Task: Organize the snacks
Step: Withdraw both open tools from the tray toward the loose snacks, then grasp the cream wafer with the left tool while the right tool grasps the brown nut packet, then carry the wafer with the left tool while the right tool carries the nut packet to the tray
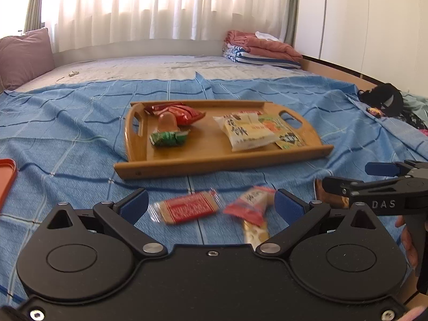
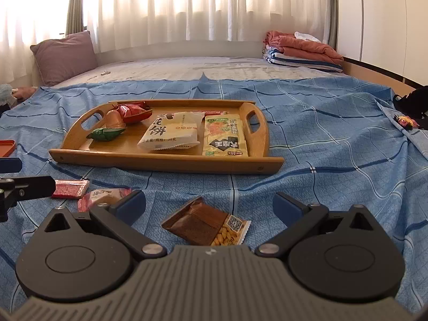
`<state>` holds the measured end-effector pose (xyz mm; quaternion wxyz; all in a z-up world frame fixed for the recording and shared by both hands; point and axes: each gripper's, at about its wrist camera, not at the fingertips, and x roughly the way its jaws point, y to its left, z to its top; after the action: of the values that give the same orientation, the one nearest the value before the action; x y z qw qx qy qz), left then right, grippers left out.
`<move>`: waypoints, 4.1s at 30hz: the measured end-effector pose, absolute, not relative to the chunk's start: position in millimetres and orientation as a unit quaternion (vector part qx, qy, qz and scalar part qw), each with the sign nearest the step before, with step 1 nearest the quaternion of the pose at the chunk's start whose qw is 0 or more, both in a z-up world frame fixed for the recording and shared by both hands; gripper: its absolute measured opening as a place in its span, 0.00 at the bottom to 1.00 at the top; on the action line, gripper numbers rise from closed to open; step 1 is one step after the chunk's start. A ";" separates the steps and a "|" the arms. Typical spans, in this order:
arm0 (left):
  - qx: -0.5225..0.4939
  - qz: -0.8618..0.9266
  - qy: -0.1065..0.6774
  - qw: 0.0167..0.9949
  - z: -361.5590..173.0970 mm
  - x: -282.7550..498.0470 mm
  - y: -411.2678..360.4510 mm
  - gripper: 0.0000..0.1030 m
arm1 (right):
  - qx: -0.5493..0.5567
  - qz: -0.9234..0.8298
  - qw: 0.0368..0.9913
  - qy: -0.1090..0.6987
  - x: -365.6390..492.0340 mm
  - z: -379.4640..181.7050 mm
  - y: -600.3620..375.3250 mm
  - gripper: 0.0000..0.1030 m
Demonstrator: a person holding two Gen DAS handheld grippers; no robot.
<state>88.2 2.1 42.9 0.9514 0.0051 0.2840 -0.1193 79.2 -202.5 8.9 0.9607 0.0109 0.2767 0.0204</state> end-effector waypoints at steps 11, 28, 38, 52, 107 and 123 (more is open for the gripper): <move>0.020 -0.125 0.301 0.945 11.4 78.0 -12.3 0.98 | 0.005 -0.001 0.955 0.296 84.0 -18.2 -201.5 1.00; 0.032 -0.121 0.313 0.942 -8.5 78.3 -23.3 0.98 | -0.012 -0.005 0.949 0.316 91.2 -31.8 -196.6 1.00; 0.035 -0.111 0.312 0.943 -6.5 78.0 -22.5 0.75 | -0.015 -0.005 0.948 0.319 92.5 -31.3 -195.8 1.00; 0.031 -0.112 0.310 0.944 9.5 76.2 -17.2 0.22 | -0.004 -0.003 0.953 0.304 88.9 -24.0 -197.6 0.98; 0.022 -0.081 0.299 0.950 7.0 73.7 3.2 0.21 | -0.035 0.112 0.944 0.310 92.2 -13.0 -205.3 0.57; -0.001 -0.064 0.273 0.960 34.6 96.4 11.3 0.05 | 0.003 0.078 0.950 0.301 99.2 4.0 -204.2 0.41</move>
<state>96.4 11.3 34.6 0.9598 -0.0010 0.2733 -0.0645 99.2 -204.2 4.0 0.9504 0.0031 0.3010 0.0777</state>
